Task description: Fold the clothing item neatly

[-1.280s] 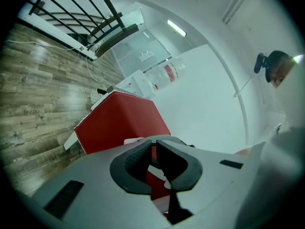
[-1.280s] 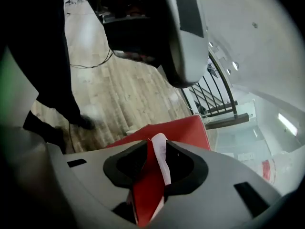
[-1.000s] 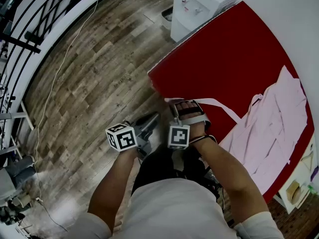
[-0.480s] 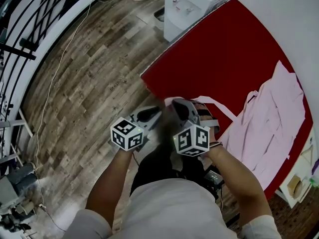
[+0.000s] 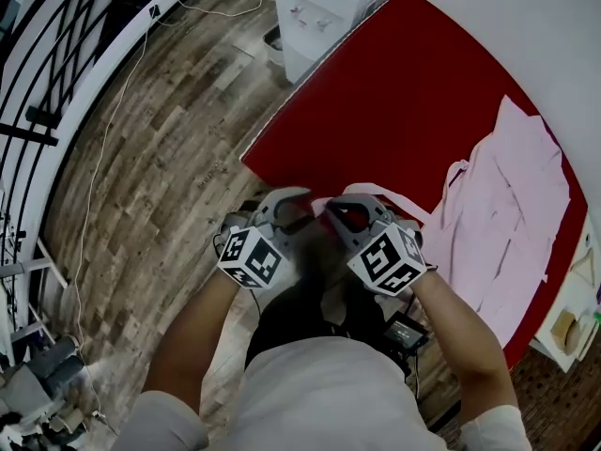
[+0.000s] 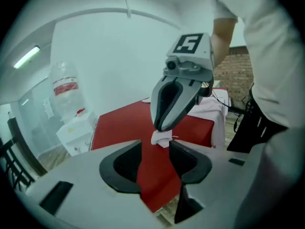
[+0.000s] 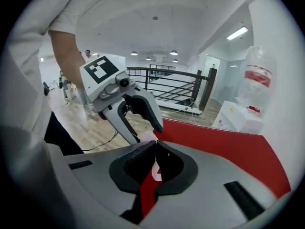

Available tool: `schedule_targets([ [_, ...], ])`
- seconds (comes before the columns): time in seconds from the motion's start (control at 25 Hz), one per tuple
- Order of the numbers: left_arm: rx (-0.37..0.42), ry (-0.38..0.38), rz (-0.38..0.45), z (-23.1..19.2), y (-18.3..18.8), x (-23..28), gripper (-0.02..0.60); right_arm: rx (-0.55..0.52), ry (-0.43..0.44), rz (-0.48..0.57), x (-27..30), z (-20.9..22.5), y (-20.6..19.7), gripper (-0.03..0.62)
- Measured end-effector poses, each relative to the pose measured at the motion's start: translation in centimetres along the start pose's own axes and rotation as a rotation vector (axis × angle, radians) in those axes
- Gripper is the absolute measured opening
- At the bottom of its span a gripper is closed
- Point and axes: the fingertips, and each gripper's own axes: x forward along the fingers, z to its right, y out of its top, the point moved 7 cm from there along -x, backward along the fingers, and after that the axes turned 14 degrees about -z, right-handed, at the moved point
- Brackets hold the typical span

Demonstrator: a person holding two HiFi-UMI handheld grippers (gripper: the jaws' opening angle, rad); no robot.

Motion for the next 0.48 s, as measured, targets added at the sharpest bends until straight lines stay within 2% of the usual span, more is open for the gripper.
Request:
schedule_targets([
  [0.16, 0.135, -0.034, 0.026, 0.8, 2.6, 0.5, 0.122, 0.05, 0.07, 0.013, -0.9, 0.8, -0.8, 0.02],
  [0.28, 0.138, -0.065, 0.023, 1.0, 3.5, 1.1, 0.054, 0.079, 0.08, 0.008, -1.3, 1.4, -1.5, 0.02],
  [0.36, 0.056, -0.109, 0.024, 0.8, 3.6, 1.4, 0.04, 0.111, 0.081, 0.011, -1.4, 1.7, -1.9, 0.021],
  [0.48, -0.185, -0.193, 0.039, 0.1, 3.3, 1.7, 0.027, 0.193, 0.053, 0.042, -2.0, 2.3, -2.5, 0.023],
])
